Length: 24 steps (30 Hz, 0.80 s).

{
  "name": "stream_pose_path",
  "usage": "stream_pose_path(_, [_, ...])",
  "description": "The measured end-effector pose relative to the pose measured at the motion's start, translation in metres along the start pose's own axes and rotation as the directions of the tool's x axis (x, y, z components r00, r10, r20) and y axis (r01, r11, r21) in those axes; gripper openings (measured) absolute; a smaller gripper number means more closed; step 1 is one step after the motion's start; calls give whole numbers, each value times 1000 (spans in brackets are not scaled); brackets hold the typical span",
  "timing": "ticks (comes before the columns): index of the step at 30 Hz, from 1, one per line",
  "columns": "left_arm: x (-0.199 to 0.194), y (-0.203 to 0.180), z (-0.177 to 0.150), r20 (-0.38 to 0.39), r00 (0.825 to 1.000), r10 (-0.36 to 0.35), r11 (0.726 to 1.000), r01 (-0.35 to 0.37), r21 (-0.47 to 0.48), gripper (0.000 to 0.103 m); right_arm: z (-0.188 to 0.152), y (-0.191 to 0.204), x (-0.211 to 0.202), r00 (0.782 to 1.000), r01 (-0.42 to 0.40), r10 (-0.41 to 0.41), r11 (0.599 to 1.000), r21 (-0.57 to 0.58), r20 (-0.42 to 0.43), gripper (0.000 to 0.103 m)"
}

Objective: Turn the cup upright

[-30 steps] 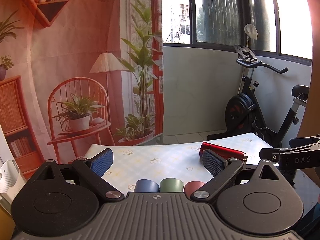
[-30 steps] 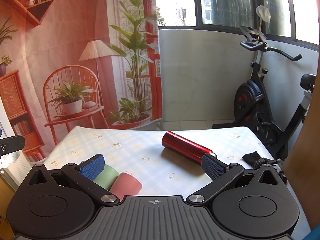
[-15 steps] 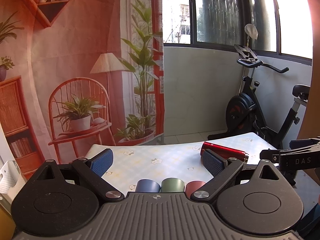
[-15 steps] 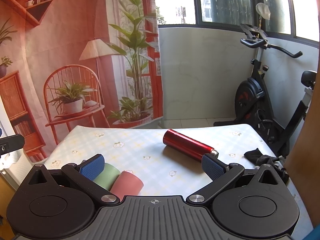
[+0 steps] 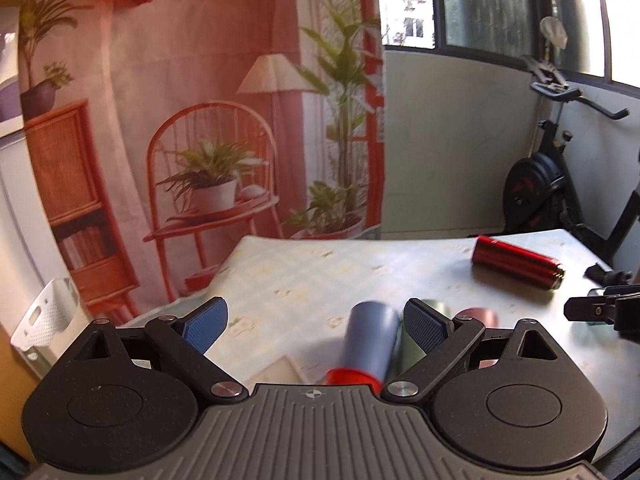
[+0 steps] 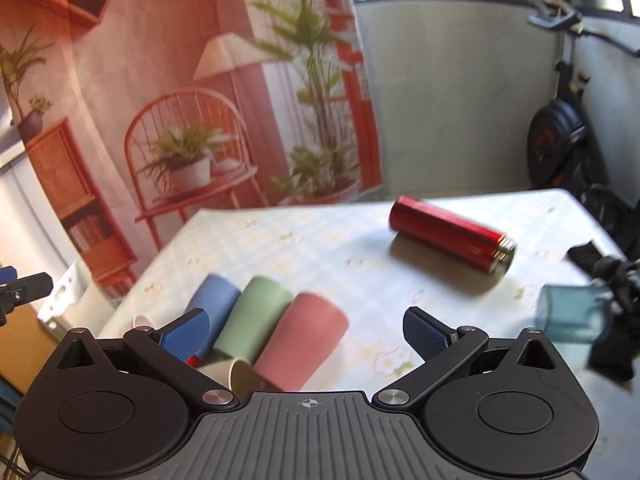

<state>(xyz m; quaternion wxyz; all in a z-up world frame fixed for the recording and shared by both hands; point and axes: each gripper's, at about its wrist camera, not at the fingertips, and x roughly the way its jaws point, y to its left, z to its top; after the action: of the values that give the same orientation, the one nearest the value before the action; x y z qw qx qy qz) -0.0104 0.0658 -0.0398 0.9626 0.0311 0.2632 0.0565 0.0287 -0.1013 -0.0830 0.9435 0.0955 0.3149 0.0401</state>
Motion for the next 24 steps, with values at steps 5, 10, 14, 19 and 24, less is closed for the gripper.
stream_pose_path(5, [15, 29, -11, -38, 999, 37, 998, -39, -58, 93, -6, 12, 29, 998, -18, 16, 1000, -25, -64, 98])
stream_pose_path(10, [30, 53, -19, -62, 997, 42, 995, -47, -91, 90, -4, 27, 46, 996, -27, 22, 998, -63, -84, 98])
stream_pose_path(14, [45, 63, -23, -94, 995, 33, 995, -42, -95, 85, 2, 31, 59, 997, -8, 2, 997, -71, -83, 98])
stream_pose_path(19, [68, 63, -25, -109, 993, -48, 993, 36, -110, 80, 8, 32, 74, 997, 7, -12, 997, -71, -76, 98])
stream_pose_path(24, [106, 41, -17, -136, 975, -174, 984, 166, -65, 80, 13, 22, 82, 998, 33, -36, 999, -42, -59, 98])
